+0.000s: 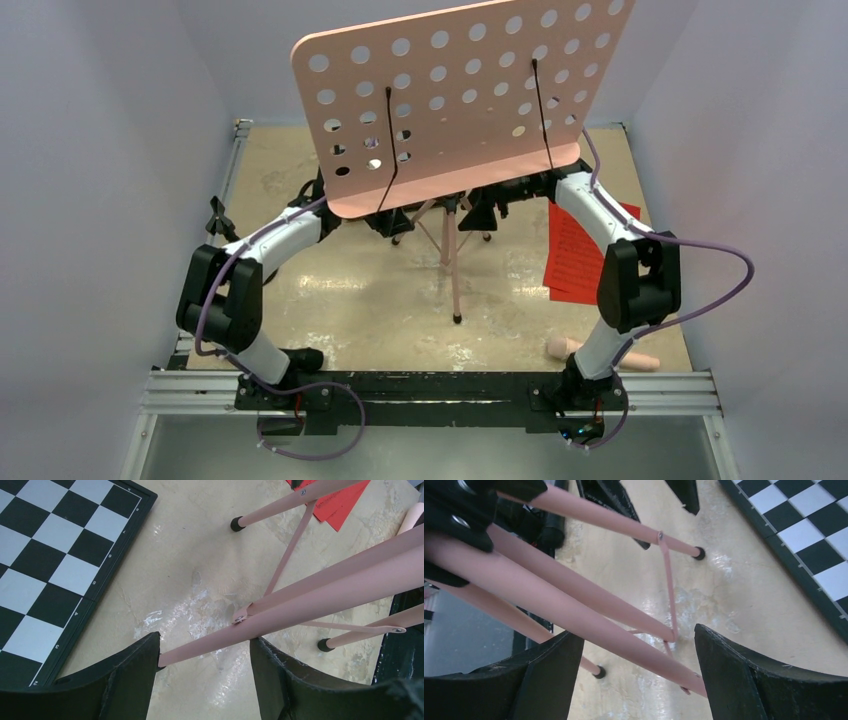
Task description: Pack up the instrument practice props
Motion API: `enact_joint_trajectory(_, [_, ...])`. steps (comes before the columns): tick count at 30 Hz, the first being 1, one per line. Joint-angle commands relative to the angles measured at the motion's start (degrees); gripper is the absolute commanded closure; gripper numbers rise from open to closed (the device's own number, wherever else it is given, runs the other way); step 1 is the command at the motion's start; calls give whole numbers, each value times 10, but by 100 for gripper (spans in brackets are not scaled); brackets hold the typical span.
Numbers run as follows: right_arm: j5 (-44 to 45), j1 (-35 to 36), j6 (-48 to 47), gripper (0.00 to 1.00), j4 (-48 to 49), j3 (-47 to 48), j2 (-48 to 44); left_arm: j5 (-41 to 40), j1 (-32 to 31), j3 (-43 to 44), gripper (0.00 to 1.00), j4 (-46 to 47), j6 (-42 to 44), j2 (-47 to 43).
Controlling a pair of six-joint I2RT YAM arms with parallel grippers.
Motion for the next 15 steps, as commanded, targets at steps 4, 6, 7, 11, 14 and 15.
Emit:
enact_joint_trajectory(4, [-28, 5, 29, 19, 25, -63, -54, -39, 36, 48, 31, 29, 12, 16])
enact_joint_trajectory(6, [-26, 5, 39, 20, 31, -83, -70, -41, 41, 52, 31, 33, 12, 18])
enact_joint_trajectory(7, [-25, 5, 43, 20, 36, -91, -77, -43, 42, 55, 31, 38, 13, 20])
enact_joint_trajectory(11, [-14, 12, 65, 21, 53, -126, -102, -43, 45, 71, 31, 45, 18, 32])
enact_joint_trajectory(14, [-2, 18, 91, 22, 75, -157, -115, -33, 45, 86, 31, 32, 19, 42])
enact_joint_trajectory(15, [2, 19, 108, 23, 90, -167, -119, -31, 47, 89, 31, 12, 15, 41])
